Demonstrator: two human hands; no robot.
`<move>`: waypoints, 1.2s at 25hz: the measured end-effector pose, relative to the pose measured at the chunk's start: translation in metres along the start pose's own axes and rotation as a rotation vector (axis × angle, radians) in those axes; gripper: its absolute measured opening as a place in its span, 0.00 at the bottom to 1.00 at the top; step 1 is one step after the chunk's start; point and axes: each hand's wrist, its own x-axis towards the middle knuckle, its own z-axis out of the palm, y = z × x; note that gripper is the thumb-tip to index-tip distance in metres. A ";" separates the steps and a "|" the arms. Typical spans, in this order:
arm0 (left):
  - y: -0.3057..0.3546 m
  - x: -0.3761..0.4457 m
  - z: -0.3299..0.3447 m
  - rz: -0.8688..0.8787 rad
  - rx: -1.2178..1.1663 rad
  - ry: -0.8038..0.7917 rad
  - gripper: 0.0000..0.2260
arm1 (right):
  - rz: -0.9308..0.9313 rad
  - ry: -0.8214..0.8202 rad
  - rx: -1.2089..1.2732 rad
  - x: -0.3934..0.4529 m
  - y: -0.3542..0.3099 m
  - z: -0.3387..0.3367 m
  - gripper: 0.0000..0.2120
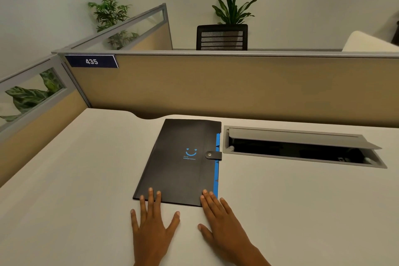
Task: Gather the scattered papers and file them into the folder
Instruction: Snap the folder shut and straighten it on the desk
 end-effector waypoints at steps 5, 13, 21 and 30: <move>-0.004 0.009 -0.005 0.021 0.026 -0.050 0.56 | 0.027 -0.042 0.004 0.000 -0.002 -0.002 0.38; -0.006 0.018 -0.004 0.040 0.072 -0.068 0.55 | 0.049 0.015 -0.040 0.002 -0.004 0.002 0.37; -0.006 0.019 0.000 0.021 0.142 -0.055 0.51 | 0.058 0.000 -0.031 0.002 -0.003 -0.002 0.37; 0.002 0.014 -0.009 0.071 0.021 -0.037 0.52 | 0.033 -0.066 -0.032 0.005 0.002 -0.006 0.37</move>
